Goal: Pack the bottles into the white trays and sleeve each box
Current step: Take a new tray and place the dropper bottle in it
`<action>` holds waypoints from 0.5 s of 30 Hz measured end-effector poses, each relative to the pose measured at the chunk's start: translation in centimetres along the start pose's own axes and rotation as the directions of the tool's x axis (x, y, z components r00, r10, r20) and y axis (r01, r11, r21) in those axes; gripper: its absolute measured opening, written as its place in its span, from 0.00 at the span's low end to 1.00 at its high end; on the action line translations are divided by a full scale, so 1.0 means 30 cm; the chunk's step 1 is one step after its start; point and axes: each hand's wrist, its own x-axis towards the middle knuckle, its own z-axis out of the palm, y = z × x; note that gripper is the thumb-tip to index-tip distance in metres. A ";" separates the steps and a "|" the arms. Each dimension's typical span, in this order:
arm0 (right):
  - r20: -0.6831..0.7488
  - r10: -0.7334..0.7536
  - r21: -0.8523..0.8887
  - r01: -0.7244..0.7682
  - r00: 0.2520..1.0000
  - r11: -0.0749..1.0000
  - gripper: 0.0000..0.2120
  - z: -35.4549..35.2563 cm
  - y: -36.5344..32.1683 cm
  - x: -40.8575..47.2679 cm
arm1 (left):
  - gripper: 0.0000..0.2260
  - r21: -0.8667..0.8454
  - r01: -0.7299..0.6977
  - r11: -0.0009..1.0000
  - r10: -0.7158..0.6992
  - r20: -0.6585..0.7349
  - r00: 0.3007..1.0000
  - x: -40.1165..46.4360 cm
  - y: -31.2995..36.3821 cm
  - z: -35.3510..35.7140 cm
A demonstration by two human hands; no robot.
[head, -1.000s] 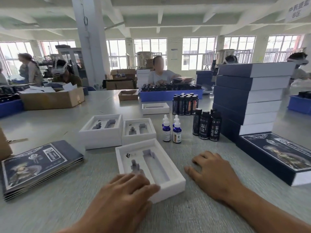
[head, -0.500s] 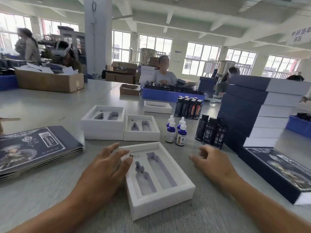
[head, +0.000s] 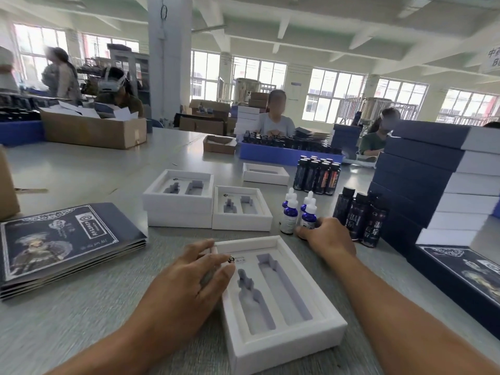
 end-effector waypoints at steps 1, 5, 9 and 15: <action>0.002 -0.006 0.011 0.006 1.000 1.000 0.16 -0.002 0.000 -0.005 | 0.30 -0.002 -0.001 1.000 0.001 0.009 1.000 0.000 0.001 -0.001; 0.069 -0.083 0.145 0.072 0.994 0.987 0.14 -0.044 0.006 -0.063 | 0.31 0.002 -0.003 1.000 0.003 0.031 1.000 -0.004 0.010 -0.008; 0.120 -0.267 0.345 0.212 0.956 0.914 0.07 -0.186 -0.027 -0.234 | 0.32 0.050 0.011 0.999 -0.015 0.077 0.997 -0.009 0.043 -0.013; 0.260 -0.491 0.080 0.489 0.831 0.869 0.18 -0.270 -0.084 -0.534 | 0.36 0.071 0.004 0.997 -0.013 0.131 0.991 -0.025 0.080 -0.027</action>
